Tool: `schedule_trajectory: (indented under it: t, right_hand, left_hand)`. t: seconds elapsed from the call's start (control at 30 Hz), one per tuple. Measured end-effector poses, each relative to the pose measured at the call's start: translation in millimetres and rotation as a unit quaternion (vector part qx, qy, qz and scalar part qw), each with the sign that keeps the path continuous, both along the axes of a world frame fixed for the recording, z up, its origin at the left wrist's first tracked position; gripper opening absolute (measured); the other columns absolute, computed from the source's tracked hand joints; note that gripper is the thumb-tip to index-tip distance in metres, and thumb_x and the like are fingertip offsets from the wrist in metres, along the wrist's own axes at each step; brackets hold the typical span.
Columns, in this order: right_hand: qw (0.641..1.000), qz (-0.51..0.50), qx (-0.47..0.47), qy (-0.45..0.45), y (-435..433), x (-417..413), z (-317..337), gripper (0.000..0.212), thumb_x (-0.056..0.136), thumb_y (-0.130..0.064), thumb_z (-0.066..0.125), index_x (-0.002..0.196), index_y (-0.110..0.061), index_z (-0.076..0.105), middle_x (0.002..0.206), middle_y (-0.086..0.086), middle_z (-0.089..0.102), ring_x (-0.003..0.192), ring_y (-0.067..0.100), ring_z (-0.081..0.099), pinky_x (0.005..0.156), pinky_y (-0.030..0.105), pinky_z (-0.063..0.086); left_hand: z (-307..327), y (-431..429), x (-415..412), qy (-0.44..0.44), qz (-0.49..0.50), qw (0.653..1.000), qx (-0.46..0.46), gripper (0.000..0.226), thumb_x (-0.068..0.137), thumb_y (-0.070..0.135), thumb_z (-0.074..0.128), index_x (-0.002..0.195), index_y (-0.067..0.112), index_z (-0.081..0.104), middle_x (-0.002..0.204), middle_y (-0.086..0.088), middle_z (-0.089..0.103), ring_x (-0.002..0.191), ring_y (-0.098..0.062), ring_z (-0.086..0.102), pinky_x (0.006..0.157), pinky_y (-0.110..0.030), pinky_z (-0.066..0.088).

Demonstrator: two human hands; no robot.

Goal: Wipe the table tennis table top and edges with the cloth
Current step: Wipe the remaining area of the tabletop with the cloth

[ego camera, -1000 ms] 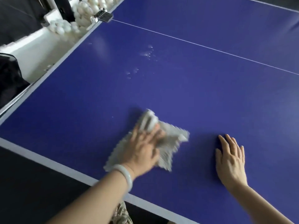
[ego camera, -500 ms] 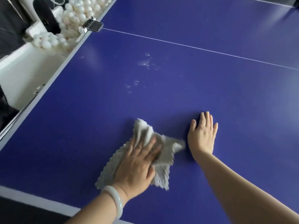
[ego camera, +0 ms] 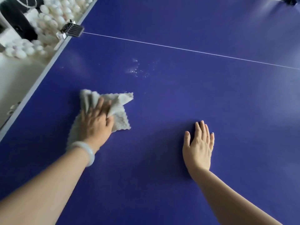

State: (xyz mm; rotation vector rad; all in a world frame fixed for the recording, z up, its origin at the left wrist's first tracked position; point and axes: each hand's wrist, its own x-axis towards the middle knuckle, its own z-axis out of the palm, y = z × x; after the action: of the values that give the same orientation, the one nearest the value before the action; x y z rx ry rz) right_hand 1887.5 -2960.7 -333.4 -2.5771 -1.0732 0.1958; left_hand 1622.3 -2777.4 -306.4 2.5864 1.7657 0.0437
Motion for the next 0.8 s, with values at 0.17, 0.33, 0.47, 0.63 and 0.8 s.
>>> schedule_trajectory:
  t: [0.17,0.33,0.47,0.63,0.8]
  right_hand:
    - [1.0,-0.002,-0.005,0.001,1.1,-0.8,4.4,0.061,0.104,-0.041,0.027,0.157,-0.011,0.027,0.167,-0.001,0.016,0.154,0.01,0.004,0.126,0.035,-0.005]
    - [0.999,0.003,0.024,0.032,-2.4,-0.3,10.1,0.068,0.099,-0.047,0.016,0.157,-0.015,0.027,0.166,-0.005,0.017,0.153,0.004,0.004,0.125,0.032,-0.003]
    - [1.0,-0.01,0.017,0.014,-0.5,-1.7,9.5,0.066,0.099,-0.046,0.02,0.157,-0.016,0.029,0.165,-0.006,0.019,0.153,0.005,0.005,0.126,0.033,-0.002]
    - [1.0,0.001,-0.012,-0.012,0.9,-4.4,5.2,0.069,0.098,-0.048,0.015,0.156,-0.014,0.031,0.166,0.0,0.019,0.154,0.012,0.007,0.126,0.037,-0.002]
    - [0.999,0.014,-0.027,-0.013,1.0,-5.1,6.1,0.07,0.098,-0.046,0.013,0.156,-0.012,0.03,0.166,0.002,0.017,0.154,0.015,0.008,0.126,0.04,-0.001]
  left_hand:
    - [-5.7,-100.4,51.8,-0.086,-0.16,0.983,-0.002,0.065,0.093,0.028,0.039,0.156,0.02,0.025,0.156,-0.009,0.035,0.143,-0.042,0.026,0.11,-0.054,0.034]
    - [-15.2,-107.5,162.6,-0.081,-0.326,0.942,-0.025,0.063,0.099,0.04,0.033,0.157,0.024,0.015,0.166,-0.004,0.006,0.152,-0.027,-0.008,0.12,-0.052,0.019]
    - [-12.6,-37.8,190.2,-0.082,-0.318,0.945,-0.015,0.054,0.096,0.038,0.035,0.148,0.028,0.044,0.161,-0.001,0.028,0.152,-0.034,0.007,0.122,-0.051,0.014]
    - [-19.8,30.4,143.6,-0.033,-0.127,0.991,-0.009,0.057,0.1,0.042,0.026,0.153,0.023,0.037,0.163,-0.002,0.023,0.152,-0.036,-0.004,0.121,-0.053,0.008]
    - [1.7,-20.0,156.5,-0.065,-0.071,0.989,-0.115,0.067,0.096,0.048,0.041,0.157,0.027,0.023,0.166,0.0,0.004,0.151,-0.033,-0.014,0.12,-0.054,-0.009]
